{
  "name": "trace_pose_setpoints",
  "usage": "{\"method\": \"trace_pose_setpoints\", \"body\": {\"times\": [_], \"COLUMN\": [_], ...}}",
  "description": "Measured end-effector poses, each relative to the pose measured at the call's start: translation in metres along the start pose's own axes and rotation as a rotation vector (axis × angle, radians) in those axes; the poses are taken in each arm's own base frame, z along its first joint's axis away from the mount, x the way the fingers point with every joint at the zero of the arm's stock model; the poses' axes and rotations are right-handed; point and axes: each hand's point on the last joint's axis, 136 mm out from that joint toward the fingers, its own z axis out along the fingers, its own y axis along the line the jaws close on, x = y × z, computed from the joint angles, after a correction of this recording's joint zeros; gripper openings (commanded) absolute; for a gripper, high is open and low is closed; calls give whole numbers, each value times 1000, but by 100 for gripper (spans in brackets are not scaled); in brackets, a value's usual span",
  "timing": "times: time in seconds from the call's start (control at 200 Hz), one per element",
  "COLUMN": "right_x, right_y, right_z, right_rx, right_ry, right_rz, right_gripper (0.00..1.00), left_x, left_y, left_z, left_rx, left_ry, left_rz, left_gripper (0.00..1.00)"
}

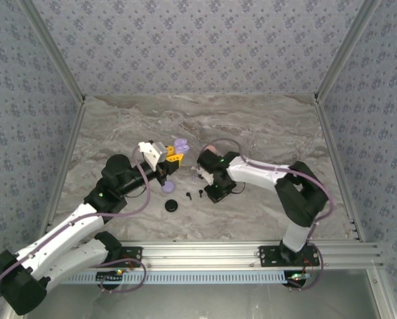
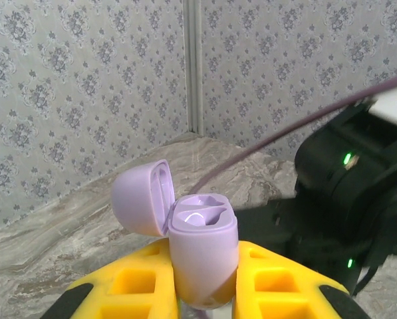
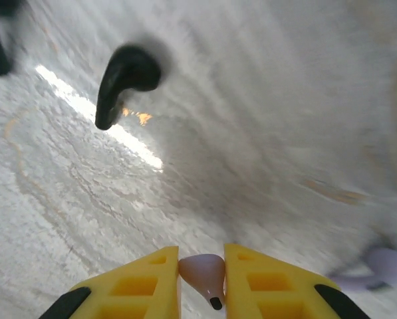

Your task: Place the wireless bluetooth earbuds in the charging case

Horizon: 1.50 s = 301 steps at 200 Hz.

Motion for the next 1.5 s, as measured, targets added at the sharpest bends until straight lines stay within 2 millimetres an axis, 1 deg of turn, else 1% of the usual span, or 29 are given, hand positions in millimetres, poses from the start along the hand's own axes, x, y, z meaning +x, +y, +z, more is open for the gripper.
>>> {"method": "trace_pose_setpoints", "body": {"times": [0.04, 0.1, 0.205, 0.23, 0.335, 0.435, 0.485, 0.55, 0.615, 0.695, 0.785, 0.889, 0.984, 1.099, 1.504], "right_x": [-7, -21, -43, -48, -63, -71, -75, -79, -81, -83, -83, -86, -91, -95, -99], "right_y": [-4, -10, -19, -21, -21, -14, -7, 3, 15, 32, 47, 56, 55, 54, 41], "right_z": [-13, -40, -95, -111, -168, -221, -249, -282, -307, -328, -336, -334, -326, -318, -314], "right_rx": [-6, -16, -41, -49, -87, -134, -163, -202, -234, -275, -310, -331, -331, -336, -340], "right_ry": [-53, -162, -371, -429, -626, -787, -869, -959, -1028, -1079, -1097, -1086, -1066, -1045, -1030], "right_rz": [17, 45, 83, 90, 92, 78, 61, 30, -8, -59, -101, -118, -109, -89, -23], "right_gripper": [21, 21, 21, 21, 21, 21, 21, 21, 21, 21, 21, 21, 21, 21, 21], "left_x": [1, 3, 8, 9, 11, 13, 12, 14, 17, 21, 21, 12, 0, -7, -7], "left_y": [0, 0, 0, 0, -2, -3, -4, -5, -7, -9, -14, -20, -25, -29, -30], "left_z": [2, 6, 14, 16, 23, 30, 33, 37, 42, 47, 52, 56, 57, 57, 57], "left_rx": [1, 7, 21, 25, 46, 65, 77, 92, 107, 125, 151, 179, 197, 211, 216], "left_ry": [2, 4, 11, 12, 7, -2, -8, -13, -10, -7, -5, -26, -55, -75, -78], "left_rz": [-2, -10, -29, -33, -51, -66, -74, -84, -99, -107, -112, -107, -99, -92, -90], "left_gripper": [0, 0, 0, 0, 0, 0, 0, 0, 0, 0, 0, 0, 0, 0, 0]}}
